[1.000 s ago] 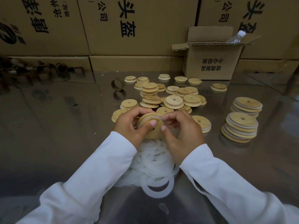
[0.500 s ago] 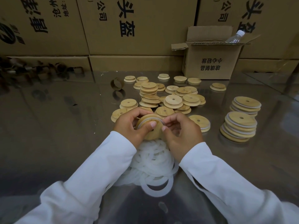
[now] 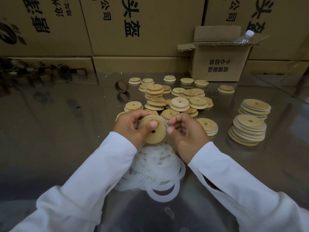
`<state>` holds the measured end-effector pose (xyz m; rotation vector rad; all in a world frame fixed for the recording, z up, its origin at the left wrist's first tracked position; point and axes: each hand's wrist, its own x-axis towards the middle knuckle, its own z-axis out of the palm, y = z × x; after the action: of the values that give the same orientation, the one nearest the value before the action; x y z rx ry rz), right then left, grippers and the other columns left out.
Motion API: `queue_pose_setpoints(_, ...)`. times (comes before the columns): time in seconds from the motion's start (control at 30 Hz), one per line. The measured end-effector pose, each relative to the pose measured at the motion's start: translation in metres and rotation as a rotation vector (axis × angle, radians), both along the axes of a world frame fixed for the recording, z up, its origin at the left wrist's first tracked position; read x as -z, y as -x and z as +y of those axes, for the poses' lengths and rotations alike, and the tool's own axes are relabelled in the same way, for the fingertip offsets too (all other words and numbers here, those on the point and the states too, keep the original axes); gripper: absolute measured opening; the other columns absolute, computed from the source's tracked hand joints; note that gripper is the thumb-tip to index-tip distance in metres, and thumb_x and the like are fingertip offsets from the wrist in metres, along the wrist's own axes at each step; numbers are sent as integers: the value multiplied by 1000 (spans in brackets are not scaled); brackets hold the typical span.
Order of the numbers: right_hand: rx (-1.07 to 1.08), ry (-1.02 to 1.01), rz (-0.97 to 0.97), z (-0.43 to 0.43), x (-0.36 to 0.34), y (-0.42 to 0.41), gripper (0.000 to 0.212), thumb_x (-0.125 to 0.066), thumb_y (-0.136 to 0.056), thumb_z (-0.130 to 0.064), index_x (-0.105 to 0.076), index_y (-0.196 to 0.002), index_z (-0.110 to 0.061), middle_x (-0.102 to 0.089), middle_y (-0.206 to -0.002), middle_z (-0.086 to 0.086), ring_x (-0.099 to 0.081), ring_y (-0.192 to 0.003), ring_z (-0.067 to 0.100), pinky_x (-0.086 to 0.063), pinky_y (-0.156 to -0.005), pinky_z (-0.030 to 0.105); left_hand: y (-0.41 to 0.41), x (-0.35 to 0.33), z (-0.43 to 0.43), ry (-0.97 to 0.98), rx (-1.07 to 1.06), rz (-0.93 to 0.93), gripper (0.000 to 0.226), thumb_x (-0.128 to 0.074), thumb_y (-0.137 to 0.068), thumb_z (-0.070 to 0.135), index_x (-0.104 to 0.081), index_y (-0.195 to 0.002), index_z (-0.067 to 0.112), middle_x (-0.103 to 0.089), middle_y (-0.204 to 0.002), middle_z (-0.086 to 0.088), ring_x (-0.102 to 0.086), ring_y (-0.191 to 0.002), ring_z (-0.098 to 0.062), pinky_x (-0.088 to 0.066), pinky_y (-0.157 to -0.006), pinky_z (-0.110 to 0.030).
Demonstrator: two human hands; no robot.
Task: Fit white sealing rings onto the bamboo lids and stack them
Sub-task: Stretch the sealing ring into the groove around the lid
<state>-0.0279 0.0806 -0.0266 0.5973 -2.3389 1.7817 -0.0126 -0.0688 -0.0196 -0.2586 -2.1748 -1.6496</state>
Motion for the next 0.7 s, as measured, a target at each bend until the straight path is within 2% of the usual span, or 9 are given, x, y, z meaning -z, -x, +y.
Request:
queue_pose_setpoints(0.13,6,24,0,-2,1,0,30,-57,-85,-1,-48,-76,-28,-55,-78,-7,-57,-78,14,-50,-77,27,1,-1,0,-4,-17,-3,19,-65,-80,0,-65,-85,18,-66,-83,0,-63,-67,0,-49,-64,-11)
queue_pose_setpoints(0.37,23,-1,33,2,1,1,31,-58,-84,0,-48,-75,-28,-55,-77,-8,-55,-73,8,-47,-69,18,2,1,-2,-10,41,-75,15,-63,-81,2,-65,-87,16,-66,-84,3,-63,-72,-1,-49,-67,-11)
queue_pose_setpoints(0.5,18,3,41,3,-2,2,32,-59,-82,1,-48,-73,-27,-55,-75,-8,-56,-74,12,-48,-70,21,4,0,-4,-24,57,-99,14,-61,-82,2,-65,-93,11,-66,-85,2,-63,-74,-2,-49,-67,-11)
queue_pose_setpoints(0.57,30,1,49,4,-3,2,33,-60,-82,2,-48,-71,-27,-55,-74,-8,-56,-73,13,-49,-70,22,4,-2,-5,-15,87,-102,16,-60,-83,1,-64,-92,14,-66,-84,4,-63,-73,2,-49,-66,-11)
queue_pose_setpoints(0.7,38,13,29,5,-4,3,32,-61,-80,3,-49,-69,-25,-57,-73,-5,-59,-74,17,-51,-72,26,5,-2,-6,12,115,-123,18,-60,-83,2,-64,-89,18,-66,-86,4,-63,-77,-1,-50,-69,-12)
